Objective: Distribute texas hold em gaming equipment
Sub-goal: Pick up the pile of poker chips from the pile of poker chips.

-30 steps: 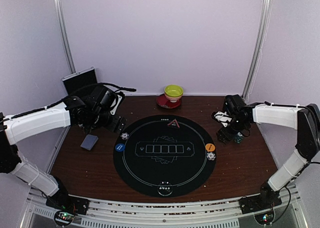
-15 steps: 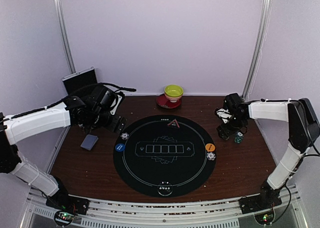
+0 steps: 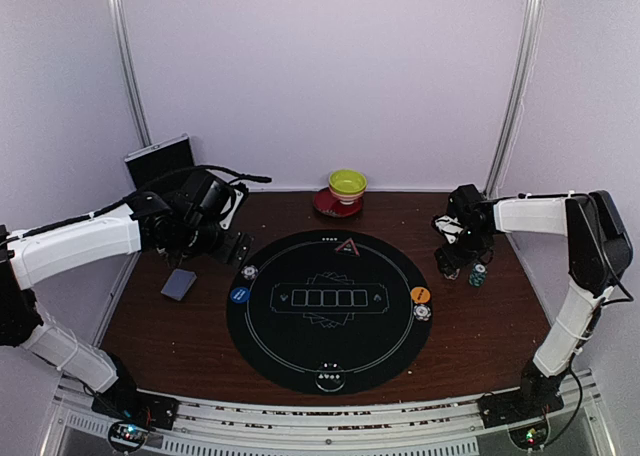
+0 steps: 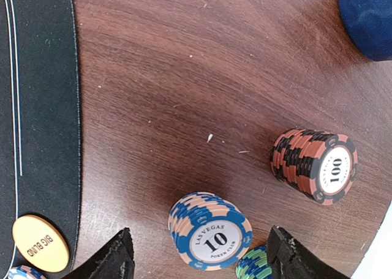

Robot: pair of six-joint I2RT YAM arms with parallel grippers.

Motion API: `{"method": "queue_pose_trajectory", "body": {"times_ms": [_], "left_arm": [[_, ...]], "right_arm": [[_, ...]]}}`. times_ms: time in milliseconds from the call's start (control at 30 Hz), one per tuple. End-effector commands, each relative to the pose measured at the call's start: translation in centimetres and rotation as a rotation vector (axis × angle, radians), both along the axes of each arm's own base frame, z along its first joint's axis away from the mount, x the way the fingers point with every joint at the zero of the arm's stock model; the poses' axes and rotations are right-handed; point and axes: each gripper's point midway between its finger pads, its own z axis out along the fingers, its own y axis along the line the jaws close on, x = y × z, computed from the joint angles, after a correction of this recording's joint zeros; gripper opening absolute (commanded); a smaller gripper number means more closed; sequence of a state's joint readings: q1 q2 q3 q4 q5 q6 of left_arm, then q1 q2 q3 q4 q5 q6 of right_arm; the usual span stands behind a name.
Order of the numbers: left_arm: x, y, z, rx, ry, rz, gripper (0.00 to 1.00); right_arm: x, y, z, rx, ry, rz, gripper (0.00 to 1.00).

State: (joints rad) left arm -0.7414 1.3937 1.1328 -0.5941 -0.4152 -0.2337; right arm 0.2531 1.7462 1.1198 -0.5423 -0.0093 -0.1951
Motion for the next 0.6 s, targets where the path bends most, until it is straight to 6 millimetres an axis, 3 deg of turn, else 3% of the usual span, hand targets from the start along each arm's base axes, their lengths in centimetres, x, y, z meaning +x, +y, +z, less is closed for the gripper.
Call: {"method": "queue_pose_trajectory", "body": {"times_ms": [0,567], "left_arm": [[0.8,-0.3,0.2,-0.01,-0.022,0.002,0.98],[0.8,-0.3,0.1,-0.01,-0.019,0.002,0.98]], "right_arm": [[0.4,-0.4,0.3,0.014,0.001,-0.023,0.75],[0.3,-1.0,-0.9,0.027,0.028,-0.043,0.68]]}}
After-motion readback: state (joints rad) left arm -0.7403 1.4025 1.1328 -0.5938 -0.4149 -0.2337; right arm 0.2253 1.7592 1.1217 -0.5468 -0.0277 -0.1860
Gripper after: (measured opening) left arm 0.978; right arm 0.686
